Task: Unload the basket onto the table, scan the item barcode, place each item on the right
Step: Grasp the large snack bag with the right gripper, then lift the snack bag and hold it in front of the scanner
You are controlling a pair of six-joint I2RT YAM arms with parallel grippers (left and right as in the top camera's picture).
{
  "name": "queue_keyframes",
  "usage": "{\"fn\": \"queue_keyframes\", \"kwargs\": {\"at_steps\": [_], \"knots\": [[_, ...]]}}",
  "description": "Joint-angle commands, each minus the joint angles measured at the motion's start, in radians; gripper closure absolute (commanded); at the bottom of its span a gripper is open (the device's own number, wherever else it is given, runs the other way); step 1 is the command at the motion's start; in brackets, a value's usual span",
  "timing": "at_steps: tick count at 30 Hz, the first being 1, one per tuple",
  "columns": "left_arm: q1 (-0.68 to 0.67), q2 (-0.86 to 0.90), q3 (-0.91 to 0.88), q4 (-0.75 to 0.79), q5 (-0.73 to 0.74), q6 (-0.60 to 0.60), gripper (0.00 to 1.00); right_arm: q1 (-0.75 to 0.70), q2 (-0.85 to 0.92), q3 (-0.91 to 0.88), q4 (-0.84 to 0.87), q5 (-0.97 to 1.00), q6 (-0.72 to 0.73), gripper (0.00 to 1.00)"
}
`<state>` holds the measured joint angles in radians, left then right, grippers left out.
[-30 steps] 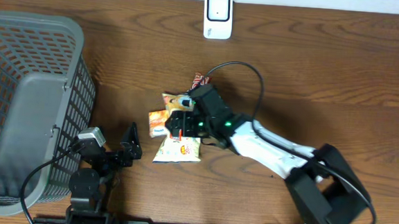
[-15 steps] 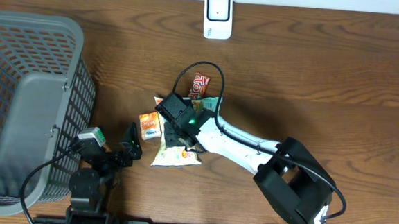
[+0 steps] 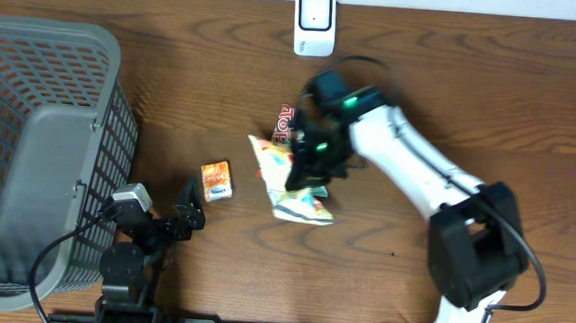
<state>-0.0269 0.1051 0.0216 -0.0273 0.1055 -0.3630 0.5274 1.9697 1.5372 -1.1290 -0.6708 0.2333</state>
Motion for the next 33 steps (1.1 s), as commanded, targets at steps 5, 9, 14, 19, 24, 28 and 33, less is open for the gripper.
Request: {"fn": "queue_keyframes", "kwargs": {"at_steps": [5, 9, 14, 19, 24, 28, 33], "knots": [[0.004, 0.0, -0.018, -0.032, 0.009, -0.009, 0.02, -0.18, -0.026, 0.005, -0.256, -0.572, -0.195, 0.99], [0.004, 0.0, -0.018, -0.032, 0.009, -0.009, 0.02, -0.249, -0.026, 0.005, -0.385, -0.748, -0.181, 0.99], [0.004, 0.0, -0.018, -0.032, 0.009, -0.009, 0.02, -0.327, -0.026, 0.005, -0.386, -0.845, -0.265, 0.99], [0.004, 0.0, -0.018, -0.032, 0.009, -0.009, 0.02, -0.373, -0.026, 0.005, -0.557, -0.848, -0.124, 0.99], [0.004, 0.0, -0.018, -0.032, 0.009, -0.009, 0.02, -0.422, -0.026, 0.006, -0.559, -0.892, 0.22, 0.99], [0.004, 0.0, -0.018, -0.032, 0.009, -0.009, 0.02, -0.459, -0.026, 0.006, -0.56, -0.892, 0.23, 0.99], [0.004, 0.0, -0.018, -0.032, 0.009, -0.009, 0.02, -0.503, -0.026, 0.006, -0.573, -0.892, 0.247, 0.99]]}}
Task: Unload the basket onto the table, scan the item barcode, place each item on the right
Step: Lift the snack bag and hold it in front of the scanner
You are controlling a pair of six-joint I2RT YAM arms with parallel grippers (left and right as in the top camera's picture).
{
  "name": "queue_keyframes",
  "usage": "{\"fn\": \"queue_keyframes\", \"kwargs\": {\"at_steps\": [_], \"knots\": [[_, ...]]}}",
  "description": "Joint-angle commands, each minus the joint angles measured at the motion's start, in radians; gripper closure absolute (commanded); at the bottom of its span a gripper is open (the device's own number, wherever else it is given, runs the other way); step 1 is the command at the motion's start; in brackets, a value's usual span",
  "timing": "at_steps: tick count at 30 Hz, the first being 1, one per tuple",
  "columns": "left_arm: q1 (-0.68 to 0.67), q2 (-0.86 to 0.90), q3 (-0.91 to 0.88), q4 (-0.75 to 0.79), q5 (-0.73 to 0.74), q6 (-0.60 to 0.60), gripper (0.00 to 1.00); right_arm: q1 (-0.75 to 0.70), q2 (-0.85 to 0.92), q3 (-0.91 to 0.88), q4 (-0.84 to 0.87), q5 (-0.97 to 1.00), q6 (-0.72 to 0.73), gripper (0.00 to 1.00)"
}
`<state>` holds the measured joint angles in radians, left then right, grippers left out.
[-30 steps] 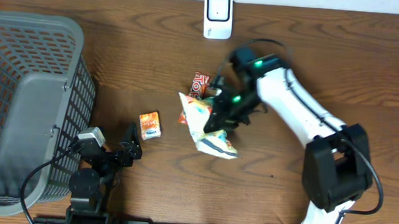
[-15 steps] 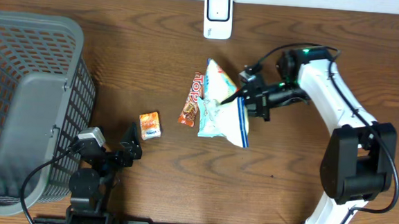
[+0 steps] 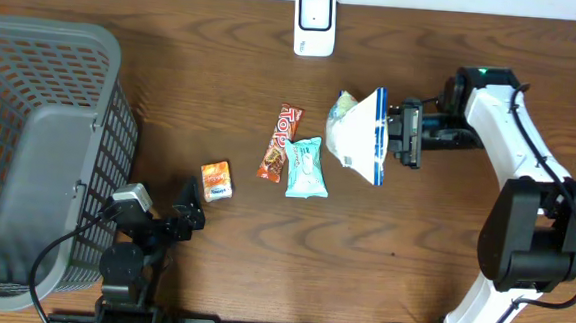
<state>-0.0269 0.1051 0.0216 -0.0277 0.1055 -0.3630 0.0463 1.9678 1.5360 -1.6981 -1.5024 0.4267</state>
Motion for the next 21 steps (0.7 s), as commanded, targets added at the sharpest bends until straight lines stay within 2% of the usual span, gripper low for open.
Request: {"fn": "queue_keyframes", "kwargs": {"at_steps": [1, 13, 16, 19, 21], "knots": [[0.004, 0.0, -0.018, -0.032, 0.01, -0.009, 0.02, -0.025, -0.024, 0.007, -0.004, -0.06, 0.059, 0.99], [0.004, 0.0, -0.018, -0.032, 0.009, -0.009, 0.02, -0.028, -0.024, 0.007, 0.0, -0.059, 0.059, 0.99], [0.004, 0.0, -0.018, -0.032, 0.009, -0.009, 0.02, -0.039, -0.024, 0.007, 0.148, 0.06, -0.019, 0.99], [0.004, 0.0, -0.018, -0.032, 0.009, -0.009, 0.02, -0.05, -0.024, 0.007, 0.374, 0.264, 0.02, 0.99], [0.004, 0.0, -0.018, -0.032, 0.009, -0.009, 0.02, -0.058, -0.027, 0.008, 0.474, 0.423, 0.101, 0.99]]}}
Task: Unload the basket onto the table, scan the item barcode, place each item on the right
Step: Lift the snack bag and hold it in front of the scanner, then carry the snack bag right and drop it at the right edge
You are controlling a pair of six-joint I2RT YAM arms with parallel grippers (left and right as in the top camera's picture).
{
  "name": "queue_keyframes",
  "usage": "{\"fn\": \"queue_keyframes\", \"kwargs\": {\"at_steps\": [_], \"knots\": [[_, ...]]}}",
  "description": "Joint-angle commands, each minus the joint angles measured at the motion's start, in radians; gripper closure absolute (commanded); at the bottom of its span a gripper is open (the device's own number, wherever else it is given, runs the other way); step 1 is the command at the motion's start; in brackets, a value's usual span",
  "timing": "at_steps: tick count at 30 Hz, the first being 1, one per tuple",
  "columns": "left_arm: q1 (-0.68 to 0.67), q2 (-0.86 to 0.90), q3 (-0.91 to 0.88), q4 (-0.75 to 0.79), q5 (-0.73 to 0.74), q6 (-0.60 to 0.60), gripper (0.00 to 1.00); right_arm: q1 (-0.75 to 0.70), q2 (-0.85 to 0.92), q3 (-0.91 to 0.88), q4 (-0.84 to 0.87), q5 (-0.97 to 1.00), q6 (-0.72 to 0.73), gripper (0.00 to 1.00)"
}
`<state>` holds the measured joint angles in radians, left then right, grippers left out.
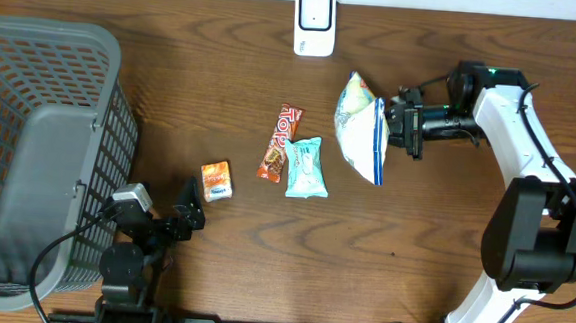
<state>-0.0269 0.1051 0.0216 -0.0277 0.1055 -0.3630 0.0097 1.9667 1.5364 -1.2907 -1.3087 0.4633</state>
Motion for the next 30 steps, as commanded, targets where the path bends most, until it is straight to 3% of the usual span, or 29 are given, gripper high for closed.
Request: {"fn": "queue_keyframes", "kwargs": {"at_steps": [1, 7, 10, 19, 25, 30], "knots": [[0.004, 0.0, -0.018, -0.032, 0.009, -0.009, 0.02, -0.023, -0.029, 0.008, 0.107, 0.307, 0.127, 0.99], [0.004, 0.0, -0.018, -0.032, 0.009, -0.009, 0.02, 0.008, -0.09, 0.008, 0.508, 0.639, 0.388, 0.99], [0.004, 0.0, -0.018, -0.032, 0.01, -0.009, 0.02, 0.065, -0.109, 0.008, 0.78, 0.842, 0.434, 0.98], [0.004, 0.0, -0.018, -0.032, 0.01, -0.009, 0.02, 0.255, -0.046, 0.012, 1.16, 1.241, 0.529, 0.98], [0.004, 0.0, -0.018, -0.032, 0.009, -0.009, 0.02, 0.33, 0.087, 0.111, 1.281, 1.421, 0.509, 0.98], [0.004, 0.0, -0.018, -0.032, 0.009, -0.009, 0.02, 0.356, 0.281, 0.354, 1.291, 1.46, 0.462, 0.98]]}}
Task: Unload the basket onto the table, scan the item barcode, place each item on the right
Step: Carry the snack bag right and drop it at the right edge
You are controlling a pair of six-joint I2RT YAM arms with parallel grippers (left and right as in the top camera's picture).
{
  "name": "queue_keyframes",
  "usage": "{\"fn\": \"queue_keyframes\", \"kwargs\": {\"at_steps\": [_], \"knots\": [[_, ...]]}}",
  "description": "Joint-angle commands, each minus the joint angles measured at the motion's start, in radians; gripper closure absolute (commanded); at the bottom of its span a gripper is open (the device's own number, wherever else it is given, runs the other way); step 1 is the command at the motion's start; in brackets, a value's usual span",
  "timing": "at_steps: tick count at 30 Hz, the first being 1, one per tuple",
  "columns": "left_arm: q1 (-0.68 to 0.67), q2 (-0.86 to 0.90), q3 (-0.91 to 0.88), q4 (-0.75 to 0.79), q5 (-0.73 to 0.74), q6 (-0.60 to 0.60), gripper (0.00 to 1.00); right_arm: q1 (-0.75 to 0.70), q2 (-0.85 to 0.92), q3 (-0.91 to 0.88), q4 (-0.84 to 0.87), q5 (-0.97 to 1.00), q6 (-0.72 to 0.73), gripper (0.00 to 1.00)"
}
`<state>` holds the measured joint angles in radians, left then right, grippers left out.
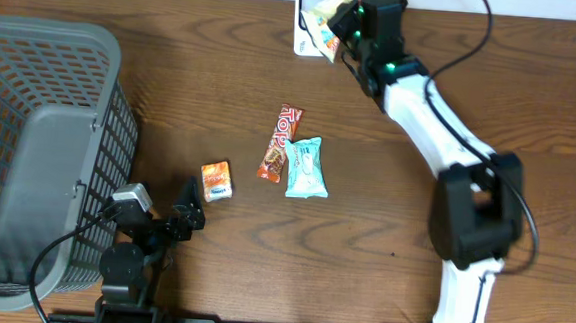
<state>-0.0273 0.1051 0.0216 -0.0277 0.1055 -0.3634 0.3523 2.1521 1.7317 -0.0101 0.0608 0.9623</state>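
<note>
My right gripper (pixel 344 25) is at the table's far edge, shut on a pale snack bag (pixel 329 16) with orange print. The bag hangs over the white barcode scanner (pixel 306 37) and covers most of it. My left gripper (pixel 187 207) rests low near the front left, next to the basket; its fingers look apart with nothing between them.
A grey mesh basket (pixel 38 146) fills the left side. On the table lie a small orange box (pixel 217 179), a red-brown candy bar (pixel 280 141) and a light teal packet (pixel 305 167) side by side.
My right gripper has moved the snack bag from the right of the table's middle to the far edge, over the white scanner. The left arm and the other items have not moved.
My right gripper was down on the snack bag among the items at the table's middle. Then it held the bag up to the right, clear of the candy bar and teal packet. The bag turned a little there, and now it is over the scanner.
</note>
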Motion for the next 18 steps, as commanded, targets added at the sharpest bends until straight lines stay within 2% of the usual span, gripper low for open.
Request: {"fn": "queue_keyframes", "kwargs": {"at_steps": [1, 9, 18], "knots": [[0.005, 0.0, -0.018, -0.032, 0.009, -0.009, 0.02, 0.016, 0.131, 0.209, 0.004, 0.091, -0.037, 0.98], [0.005, 0.0, -0.018, -0.032, 0.01, -0.009, 0.02, 0.032, 0.355, 0.516, -0.068, 0.139, -0.036, 0.98], [0.005, 0.0, -0.018, -0.032, 0.009, -0.009, 0.02, 0.067, 0.381, 0.561, -0.103, 0.248, -0.18, 0.98]]}}
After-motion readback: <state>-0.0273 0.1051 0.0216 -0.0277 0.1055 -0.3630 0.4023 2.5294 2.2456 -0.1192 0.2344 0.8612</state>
